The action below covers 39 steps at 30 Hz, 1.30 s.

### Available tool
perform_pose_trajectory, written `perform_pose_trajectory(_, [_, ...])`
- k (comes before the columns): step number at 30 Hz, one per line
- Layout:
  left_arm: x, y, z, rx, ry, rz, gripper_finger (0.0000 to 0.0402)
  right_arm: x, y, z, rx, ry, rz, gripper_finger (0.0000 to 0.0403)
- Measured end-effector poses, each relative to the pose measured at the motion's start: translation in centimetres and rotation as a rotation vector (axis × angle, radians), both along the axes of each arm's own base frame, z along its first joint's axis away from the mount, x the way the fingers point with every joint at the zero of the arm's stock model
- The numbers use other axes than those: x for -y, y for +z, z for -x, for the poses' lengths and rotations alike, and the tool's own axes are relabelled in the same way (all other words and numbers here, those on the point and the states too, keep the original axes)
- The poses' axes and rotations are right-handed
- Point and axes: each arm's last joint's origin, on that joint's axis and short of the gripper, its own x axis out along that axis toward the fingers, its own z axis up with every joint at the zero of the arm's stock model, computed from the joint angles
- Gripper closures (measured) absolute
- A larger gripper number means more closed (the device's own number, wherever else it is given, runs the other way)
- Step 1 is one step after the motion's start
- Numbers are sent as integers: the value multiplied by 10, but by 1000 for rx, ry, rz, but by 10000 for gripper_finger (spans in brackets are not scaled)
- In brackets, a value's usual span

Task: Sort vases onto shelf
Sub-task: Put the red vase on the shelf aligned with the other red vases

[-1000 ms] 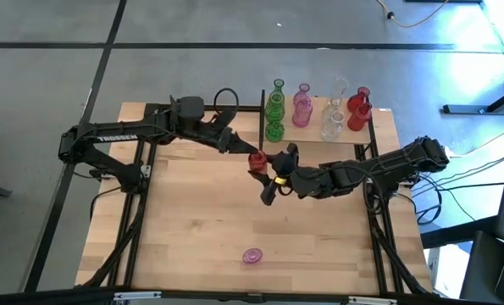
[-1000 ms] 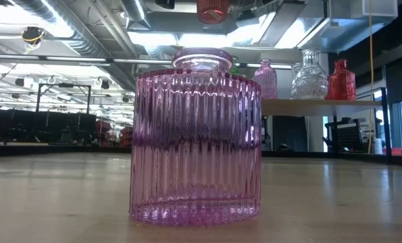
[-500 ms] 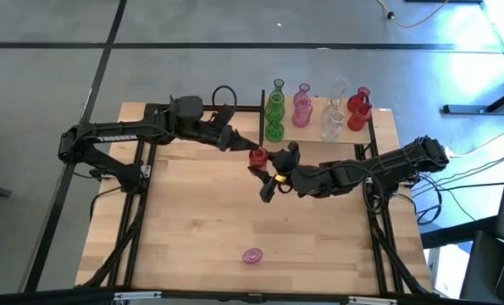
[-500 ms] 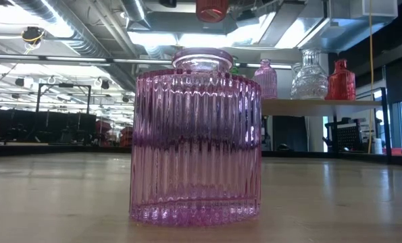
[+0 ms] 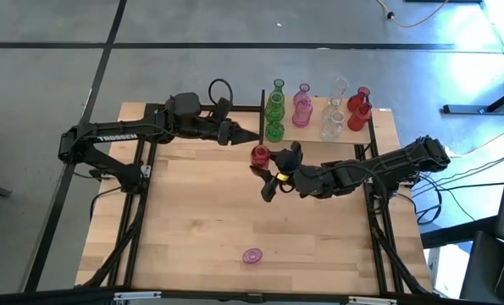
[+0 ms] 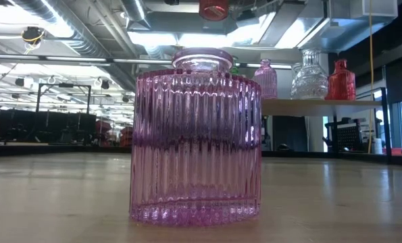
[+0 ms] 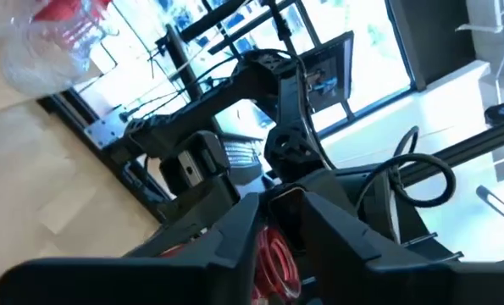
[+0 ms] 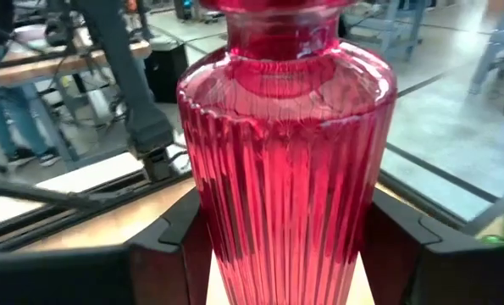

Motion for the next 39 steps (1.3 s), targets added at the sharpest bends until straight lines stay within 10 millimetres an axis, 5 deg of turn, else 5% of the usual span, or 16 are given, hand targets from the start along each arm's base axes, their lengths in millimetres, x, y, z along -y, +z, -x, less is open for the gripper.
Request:
perform_pose_trajectory(7, [-3, 2, 2, 20, 32, -145, 304, 10, 12, 24, 2, -171, -19, 203])
perform_pose_trajectory(18, [-10, 14, 19, 29, 180, -425, 303, -10, 21, 106, 71, -474, 75, 203])
perform_pose_trajectory(33, [-20, 18, 53, -65, 134, -460, 303, 10, -4, 148, -8, -614, -67, 203])
perform_pose_trajectory(39, [-18, 16, 57, -103, 122, -489, 303, 9, -22, 147, -72, -632, -99, 203])
